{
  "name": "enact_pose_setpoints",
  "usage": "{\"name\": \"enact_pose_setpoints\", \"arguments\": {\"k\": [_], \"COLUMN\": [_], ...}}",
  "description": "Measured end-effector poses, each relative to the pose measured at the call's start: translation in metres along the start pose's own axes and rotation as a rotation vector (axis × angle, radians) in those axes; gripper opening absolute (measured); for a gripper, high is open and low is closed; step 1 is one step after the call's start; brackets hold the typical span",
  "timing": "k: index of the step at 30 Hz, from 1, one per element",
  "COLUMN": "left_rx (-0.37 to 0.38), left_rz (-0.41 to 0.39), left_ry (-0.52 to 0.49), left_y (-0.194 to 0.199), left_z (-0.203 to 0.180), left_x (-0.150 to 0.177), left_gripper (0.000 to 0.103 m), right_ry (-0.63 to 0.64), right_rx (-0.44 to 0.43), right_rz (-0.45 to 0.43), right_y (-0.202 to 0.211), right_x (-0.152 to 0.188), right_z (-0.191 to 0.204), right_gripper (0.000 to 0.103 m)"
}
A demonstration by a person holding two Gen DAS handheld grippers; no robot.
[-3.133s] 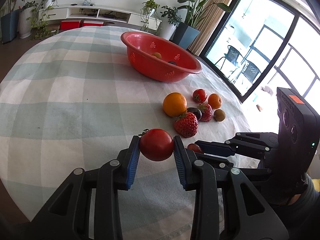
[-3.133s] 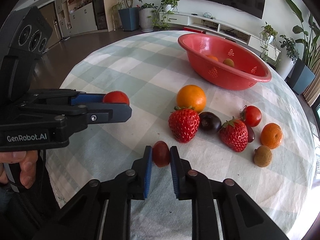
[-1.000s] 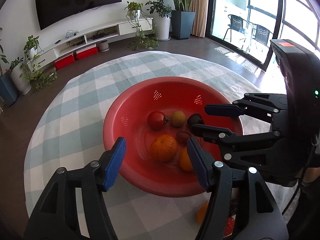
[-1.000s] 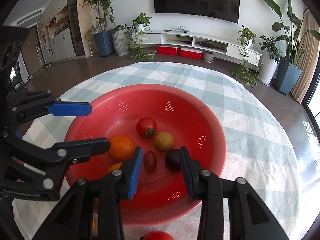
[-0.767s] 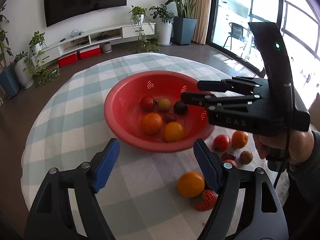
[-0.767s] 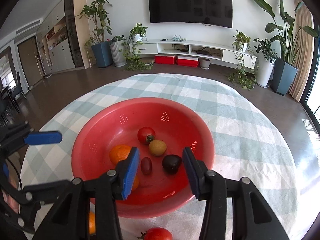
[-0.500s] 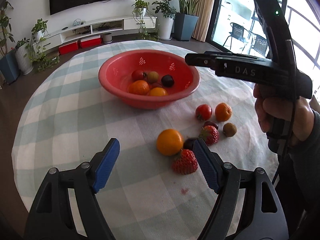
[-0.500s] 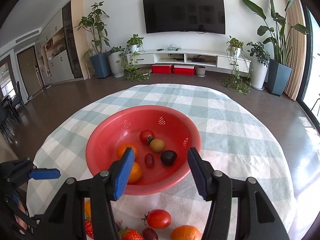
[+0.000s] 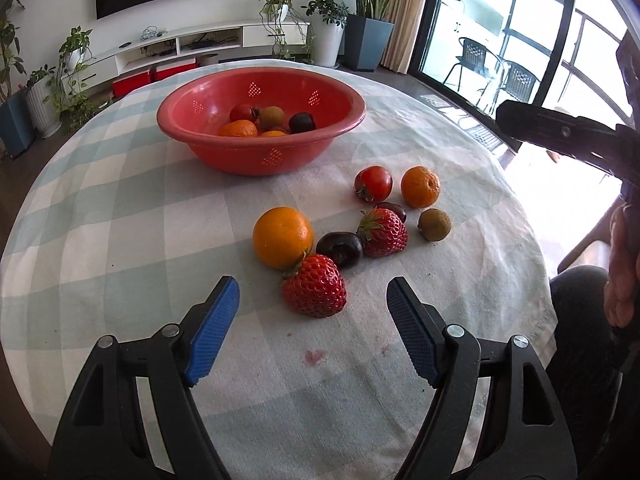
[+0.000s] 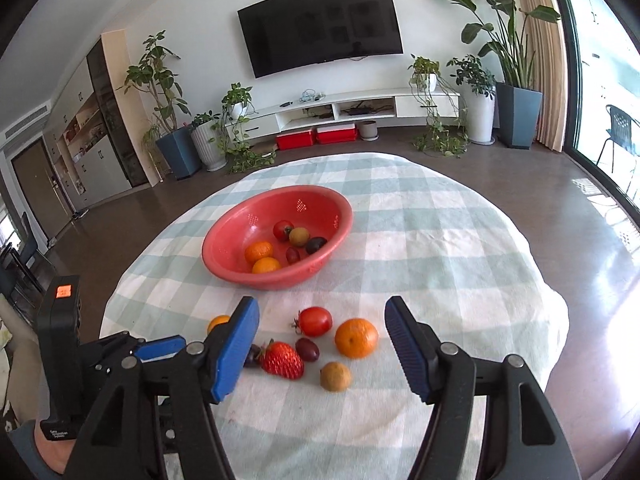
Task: Organize fruits
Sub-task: 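Grasp a strawberry with the left tool while the right tool grasps a brown kiwi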
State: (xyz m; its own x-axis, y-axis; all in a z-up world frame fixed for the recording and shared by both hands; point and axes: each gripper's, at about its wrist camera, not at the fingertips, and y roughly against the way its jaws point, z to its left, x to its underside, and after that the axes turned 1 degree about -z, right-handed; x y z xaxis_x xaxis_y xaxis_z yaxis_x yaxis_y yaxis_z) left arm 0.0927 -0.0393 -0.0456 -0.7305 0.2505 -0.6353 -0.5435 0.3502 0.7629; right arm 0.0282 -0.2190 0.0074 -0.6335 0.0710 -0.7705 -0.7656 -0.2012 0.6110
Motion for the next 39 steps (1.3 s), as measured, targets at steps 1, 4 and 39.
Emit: {"name": "enact_pose_setpoints", "arguments": {"k": [1, 4, 39], "left_rx": [0.002, 0.004, 0.014], "left_rz": [0.003, 0.014, 0.014], "left_ry": [0.005, 0.014, 0.047], "left_y": [-0.002, -0.01, -0.005], "left_z": [-0.001, 0.0, 0.02], "left_x": [0.001, 0.0, -0.005], "left_gripper": [0.074, 0.068, 0.057], "right_ry": [-0.005, -0.019, 0.137], "right_rx": [0.001, 0.002, 0.111], "right_rz": [0.003, 0.011, 0.265], "right_y": [0.001, 0.001, -0.08], "right_x": [0.003, 0.012, 0.052], "right_z": [-0.001, -0.004, -0.001], "right_gripper": [0.068, 0.068, 0.048]}}
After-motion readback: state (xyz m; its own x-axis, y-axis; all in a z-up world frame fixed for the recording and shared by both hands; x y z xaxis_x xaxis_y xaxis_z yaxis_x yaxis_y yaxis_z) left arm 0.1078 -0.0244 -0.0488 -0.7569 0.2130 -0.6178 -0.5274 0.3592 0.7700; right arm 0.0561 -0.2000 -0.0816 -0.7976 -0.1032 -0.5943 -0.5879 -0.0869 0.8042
